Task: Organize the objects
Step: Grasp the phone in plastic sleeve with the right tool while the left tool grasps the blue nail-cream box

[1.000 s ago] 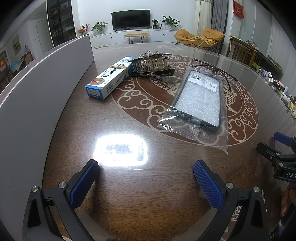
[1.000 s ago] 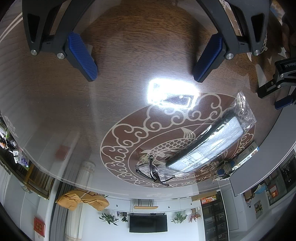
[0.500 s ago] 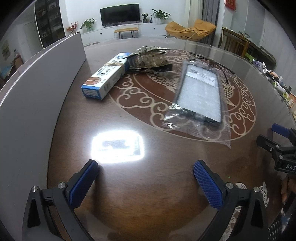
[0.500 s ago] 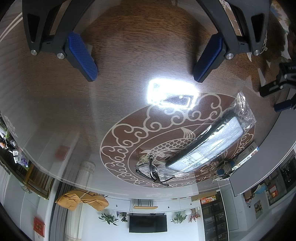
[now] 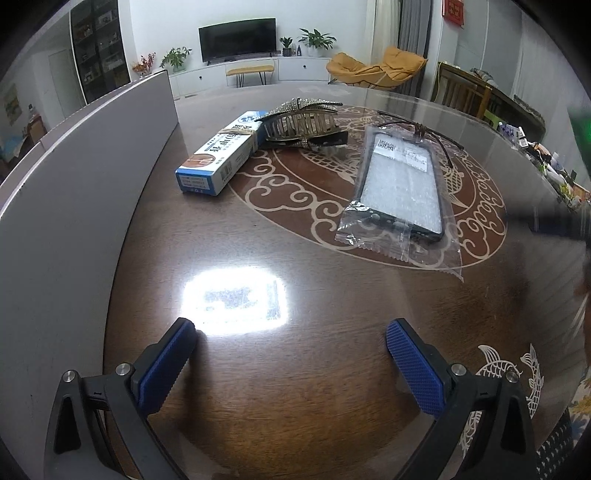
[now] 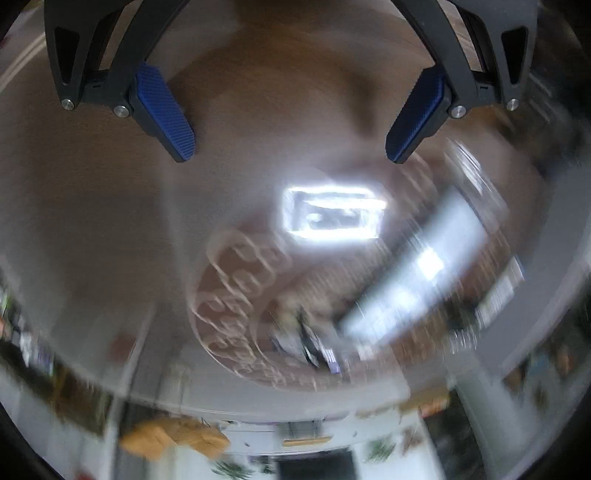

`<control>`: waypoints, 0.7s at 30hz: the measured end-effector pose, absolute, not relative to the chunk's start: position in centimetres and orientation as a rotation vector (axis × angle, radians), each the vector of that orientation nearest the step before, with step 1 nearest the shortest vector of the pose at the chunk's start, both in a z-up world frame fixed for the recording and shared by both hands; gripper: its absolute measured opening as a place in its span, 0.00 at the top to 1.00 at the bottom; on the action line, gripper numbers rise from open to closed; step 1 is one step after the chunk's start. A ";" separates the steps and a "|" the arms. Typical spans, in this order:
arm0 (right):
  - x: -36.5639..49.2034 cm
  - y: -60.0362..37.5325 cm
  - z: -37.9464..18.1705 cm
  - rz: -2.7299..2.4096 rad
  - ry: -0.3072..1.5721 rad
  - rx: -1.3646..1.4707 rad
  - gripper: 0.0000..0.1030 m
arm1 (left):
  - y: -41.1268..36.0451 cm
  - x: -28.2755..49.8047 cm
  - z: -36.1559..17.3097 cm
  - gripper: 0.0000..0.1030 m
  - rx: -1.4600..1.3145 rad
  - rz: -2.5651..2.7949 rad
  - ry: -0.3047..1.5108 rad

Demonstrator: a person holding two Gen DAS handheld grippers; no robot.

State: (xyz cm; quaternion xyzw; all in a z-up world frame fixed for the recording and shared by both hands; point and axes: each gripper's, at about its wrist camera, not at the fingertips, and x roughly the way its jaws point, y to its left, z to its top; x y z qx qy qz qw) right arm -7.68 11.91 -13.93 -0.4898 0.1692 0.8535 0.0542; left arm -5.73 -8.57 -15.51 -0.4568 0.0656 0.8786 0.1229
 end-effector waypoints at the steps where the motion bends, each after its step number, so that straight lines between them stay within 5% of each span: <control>1: -9.2 11.1 -13.1 2.606 0.610 -1.465 0.00 | -8.5 -5.7 -15.5 0.00 -1.332 2.564 0.191; 4: -13.1 8.4 -12.4 2.590 0.712 -1.483 0.00 | -8.5 -5.7 -15.5 0.00 -1.332 2.563 0.191; 11: -19.4 1.6 -14.4 2.432 0.223 -1.426 0.00 | -8.6 -5.7 -15.5 0.00 -1.332 2.562 0.188; 18: -18.6 1.4 -16.9 2.472 0.229 -1.492 0.00 | -8.6 -5.7 -15.5 0.00 -1.331 2.563 0.188; 21: -17.8 1.7 -16.8 2.537 0.174 -1.470 0.14 | -8.6 -5.7 -15.6 0.00 -1.331 2.568 0.188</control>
